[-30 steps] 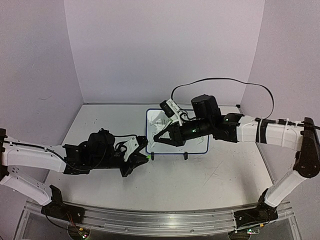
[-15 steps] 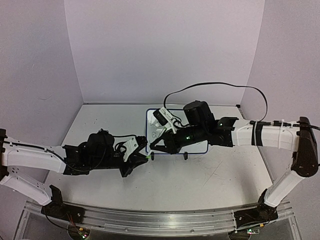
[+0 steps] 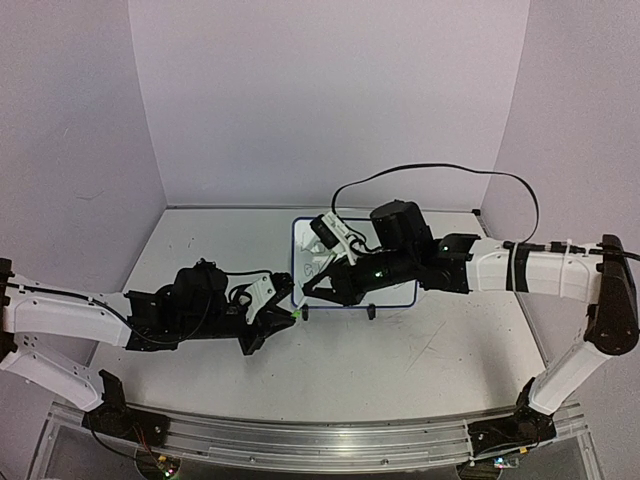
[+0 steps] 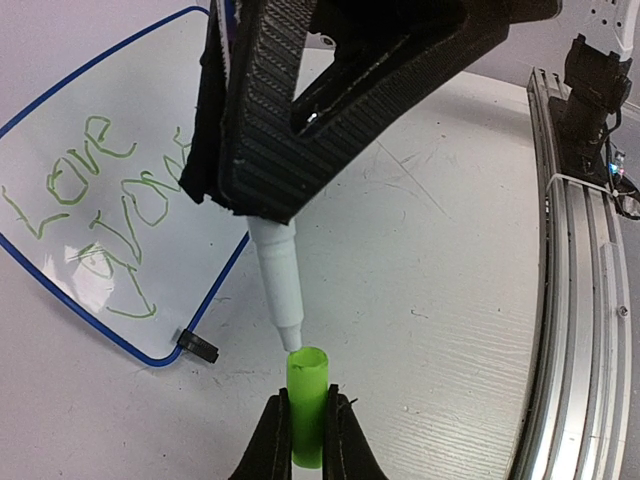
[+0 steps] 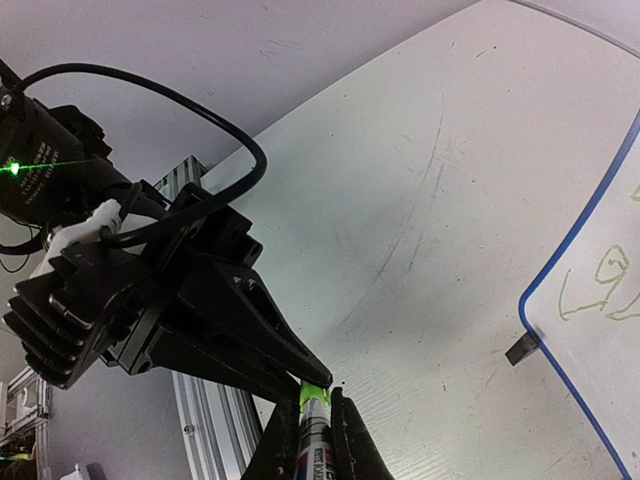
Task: Write a sentence on the whiteboard
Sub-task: Insert the whiteboard marker without the cap into the pen cap.
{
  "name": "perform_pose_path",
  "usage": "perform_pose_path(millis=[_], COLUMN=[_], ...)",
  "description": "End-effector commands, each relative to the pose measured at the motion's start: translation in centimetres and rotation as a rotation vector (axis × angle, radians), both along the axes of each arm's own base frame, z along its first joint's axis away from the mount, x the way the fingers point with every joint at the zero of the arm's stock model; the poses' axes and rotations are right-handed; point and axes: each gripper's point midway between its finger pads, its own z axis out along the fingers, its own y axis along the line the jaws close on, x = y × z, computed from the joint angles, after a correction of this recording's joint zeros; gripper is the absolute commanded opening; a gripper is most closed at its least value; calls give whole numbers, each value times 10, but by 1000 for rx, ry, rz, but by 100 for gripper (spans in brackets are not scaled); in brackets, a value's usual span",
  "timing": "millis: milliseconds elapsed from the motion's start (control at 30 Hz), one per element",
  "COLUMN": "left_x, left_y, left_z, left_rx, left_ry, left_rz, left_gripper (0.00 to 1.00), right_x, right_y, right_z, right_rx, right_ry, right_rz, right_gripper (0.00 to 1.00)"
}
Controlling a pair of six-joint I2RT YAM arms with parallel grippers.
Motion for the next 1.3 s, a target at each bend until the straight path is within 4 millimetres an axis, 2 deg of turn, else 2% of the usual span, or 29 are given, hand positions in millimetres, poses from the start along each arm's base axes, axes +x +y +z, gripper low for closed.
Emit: perform_pose_path(millis=[0,400,633,1100,1267], left_x=[2,2,0,-1,-1], left_y=[0,-1,3,2,2], left_z=[18,14,12,8,8], left_rx=[-57,-55,-55,-49,-49], left_ry=[-23,-13,-10,1,2], left_rz=[17,19,23,16,18], left_gripper=[0,0,0,0,0], right_x=[2,1,5,-6,-4], right_y=[3,7,0,6,4], right_z=[11,-3,8,11,11], right_rx=[45,38,55,88,84], right_ry=[-31,-6,-43,-22,-34], right_rz=[-1,9,-33,27,11], right_gripper=[0,0,0,0,0])
